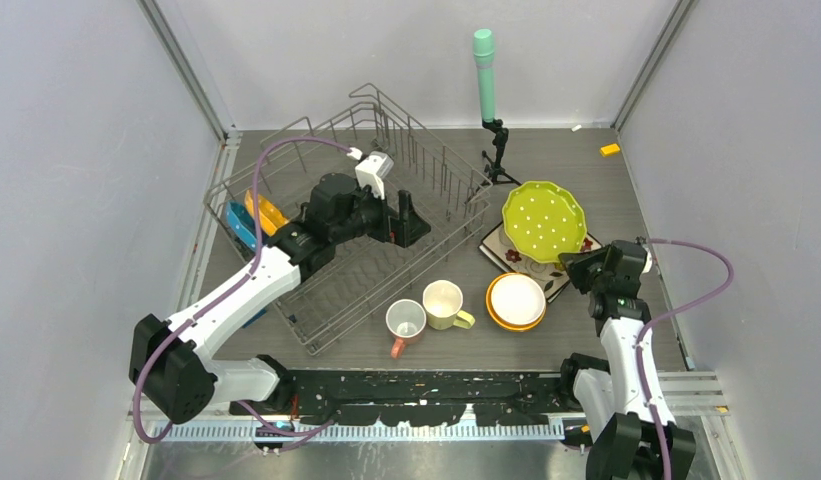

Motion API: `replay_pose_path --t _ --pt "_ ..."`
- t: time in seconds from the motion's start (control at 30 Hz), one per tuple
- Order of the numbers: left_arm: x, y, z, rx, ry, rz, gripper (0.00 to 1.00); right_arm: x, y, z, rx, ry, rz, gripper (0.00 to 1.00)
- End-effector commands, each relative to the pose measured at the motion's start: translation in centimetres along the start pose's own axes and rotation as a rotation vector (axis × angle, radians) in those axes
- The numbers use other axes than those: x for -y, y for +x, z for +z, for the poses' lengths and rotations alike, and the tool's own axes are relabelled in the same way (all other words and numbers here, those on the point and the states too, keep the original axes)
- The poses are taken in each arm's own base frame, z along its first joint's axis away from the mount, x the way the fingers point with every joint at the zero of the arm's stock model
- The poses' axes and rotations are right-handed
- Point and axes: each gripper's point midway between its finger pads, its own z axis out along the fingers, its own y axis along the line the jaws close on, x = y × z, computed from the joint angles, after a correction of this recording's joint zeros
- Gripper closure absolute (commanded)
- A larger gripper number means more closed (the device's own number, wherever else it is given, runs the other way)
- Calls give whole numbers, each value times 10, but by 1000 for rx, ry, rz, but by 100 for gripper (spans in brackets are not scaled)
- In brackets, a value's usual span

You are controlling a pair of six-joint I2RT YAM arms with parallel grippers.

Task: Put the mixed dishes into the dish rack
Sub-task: Pick up the plate at the center of the board.

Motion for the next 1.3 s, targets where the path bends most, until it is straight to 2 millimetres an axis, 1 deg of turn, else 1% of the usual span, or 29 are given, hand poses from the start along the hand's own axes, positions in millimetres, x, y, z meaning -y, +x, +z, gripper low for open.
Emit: replay_pose_path --t 0.0,0.23,0.3,0.37,0.4,0.5,0.57,0.6,0.63,0.77,0.83,0.9,0.93,1.03,1.13,1.23,1.27 --pt "15 -20 0 41 54 -6 2 -82 -41 -34 126 -273 9 100" --pt "22 -28 -2 63 78 -19 2 -104 -49 -62 156 -335 -6 100" --pt "26 -32 -3 72 89 -28 2 -112 -50 -70 153 -356 -14 100" --pt "33 -39 -7 65 103 -47 3 -125 -51 -82 142 -390 -27 100" --pt "39 -44 -11 61 116 -49 3 -134 -51 -90 133 -414 -38 100" --pt "50 -62 -19 82 137 -58 3 -149 -51 -104 110 -460 -70 100" --pt "63 -75 -22 115 188 -73 2 -165 -48 -118 82 -520 -96 100" --pt "69 -81 -22 131 215 -91 1 -168 -46 -121 71 -534 -106 100" --pt "75 -88 -21 146 240 -117 1 -175 -44 -127 51 -564 -122 100" --pt "95 -105 -11 157 352 -250 1 -185 -38 -137 13 -611 -159 100" --pt "103 -112 -5 159 399 -322 2 -186 -39 -141 23 -615 -183 100" --pt "113 -121 -4 167 453 -366 2 -188 -39 -145 36 -625 -211 100" --pt "113 -123 -2 168 458 -378 2 -189 -39 -146 36 -632 -222 100" --pt "109 -121 12 143 438 -395 3 -195 -35 -151 8 -670 -237 100" --pt "109 -122 22 139 431 -403 5 -196 -31 -151 -16 -681 -240 100" --pt "114 -123 34 120 429 -394 6 -197 -28 -152 -34 -693 -246 100" --pt "121 -127 36 119 441 -379 6 -197 -27 -153 -37 -696 -247 100"
